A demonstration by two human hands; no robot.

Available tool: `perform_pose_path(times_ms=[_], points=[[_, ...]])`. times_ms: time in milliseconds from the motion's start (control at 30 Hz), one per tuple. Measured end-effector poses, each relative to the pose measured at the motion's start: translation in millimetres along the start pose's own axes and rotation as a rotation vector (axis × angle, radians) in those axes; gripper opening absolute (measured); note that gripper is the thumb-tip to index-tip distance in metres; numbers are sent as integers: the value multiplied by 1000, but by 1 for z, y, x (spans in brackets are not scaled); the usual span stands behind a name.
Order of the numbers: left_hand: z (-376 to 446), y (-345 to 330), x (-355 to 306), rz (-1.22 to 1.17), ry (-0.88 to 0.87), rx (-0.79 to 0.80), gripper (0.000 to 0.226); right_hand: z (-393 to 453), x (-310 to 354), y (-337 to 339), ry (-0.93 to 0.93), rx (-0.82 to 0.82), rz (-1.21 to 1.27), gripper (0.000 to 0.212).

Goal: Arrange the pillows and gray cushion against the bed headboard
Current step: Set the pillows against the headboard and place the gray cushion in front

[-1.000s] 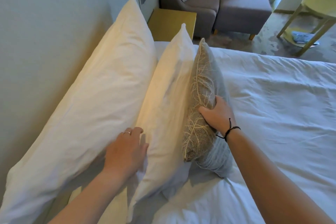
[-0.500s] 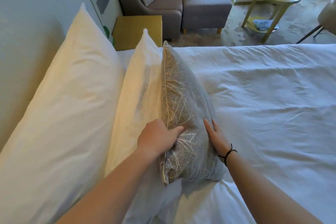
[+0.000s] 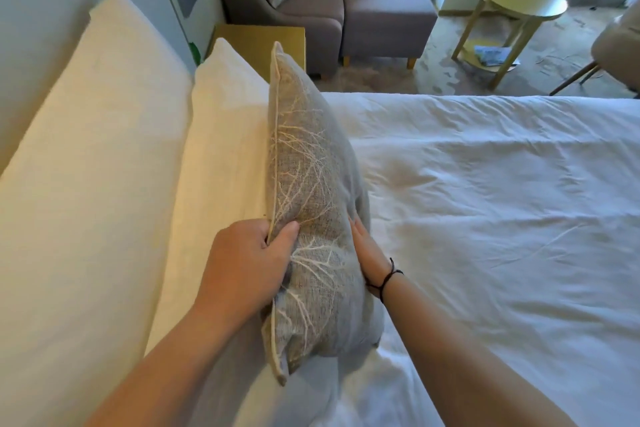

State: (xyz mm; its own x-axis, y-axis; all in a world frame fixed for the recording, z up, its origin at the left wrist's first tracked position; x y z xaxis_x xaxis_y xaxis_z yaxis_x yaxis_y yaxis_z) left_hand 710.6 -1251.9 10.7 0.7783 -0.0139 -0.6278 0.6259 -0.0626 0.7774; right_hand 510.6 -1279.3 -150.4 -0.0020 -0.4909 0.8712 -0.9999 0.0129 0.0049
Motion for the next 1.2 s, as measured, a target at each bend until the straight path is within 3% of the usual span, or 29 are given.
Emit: perform_pose_path(times_ms=[133, 233, 333, 500, 633, 767, 1200], points=[[2, -30, 2, 209, 19, 128, 56, -8, -26, 19, -116, -26, 70, 77], [-10, -40, 2, 199, 10, 80, 54, -14, -32, 25, -168, -29, 97, 81], [-24, -29, 7, 204, 40, 9, 55, -19, -16, 27, -119, -77, 32, 73], [-65, -2, 42, 267, 167, -67, 34, -62, 21, 21, 39, -250, -21, 67], [-100, 3, 87, 112, 429, 16, 43, -98, 47, -6, 159, -162, -104, 83], [-129, -8, 103, 24, 537, 69, 37, -118, 62, -20, 229, -117, -285, 100], [-204, 22, 114, -144, 664, -190, 17, -133, 57, -40, 255, -105, -503, 102]])
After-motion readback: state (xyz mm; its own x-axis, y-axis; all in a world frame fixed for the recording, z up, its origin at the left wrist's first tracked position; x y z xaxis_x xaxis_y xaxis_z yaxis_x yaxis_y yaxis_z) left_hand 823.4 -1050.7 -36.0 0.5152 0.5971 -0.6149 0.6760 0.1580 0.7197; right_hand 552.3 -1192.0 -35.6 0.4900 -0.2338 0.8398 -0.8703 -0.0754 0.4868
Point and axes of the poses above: each hand's wrist, its own z-axis towards the middle knuckle, its own y-axis out of the back of the hand, x = y × z, the point moved 5 cm from there along z, towards the middle knuckle, and after that the axes turned 9 degrees about z, right-handed, at the moved point
